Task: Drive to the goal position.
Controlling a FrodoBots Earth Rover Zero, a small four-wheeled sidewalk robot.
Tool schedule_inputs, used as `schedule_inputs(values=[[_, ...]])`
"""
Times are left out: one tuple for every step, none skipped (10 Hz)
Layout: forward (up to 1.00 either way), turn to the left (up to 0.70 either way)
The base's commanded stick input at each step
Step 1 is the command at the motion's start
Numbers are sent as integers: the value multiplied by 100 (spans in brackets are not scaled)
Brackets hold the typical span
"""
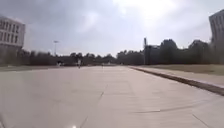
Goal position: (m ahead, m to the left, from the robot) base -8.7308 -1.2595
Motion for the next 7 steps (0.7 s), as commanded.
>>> schedule_inputs(values=[[-100, 40], [-100, 40], [-100, 40], [-100, 40], [-100, 40], [-100, 40], [-100, 40]])
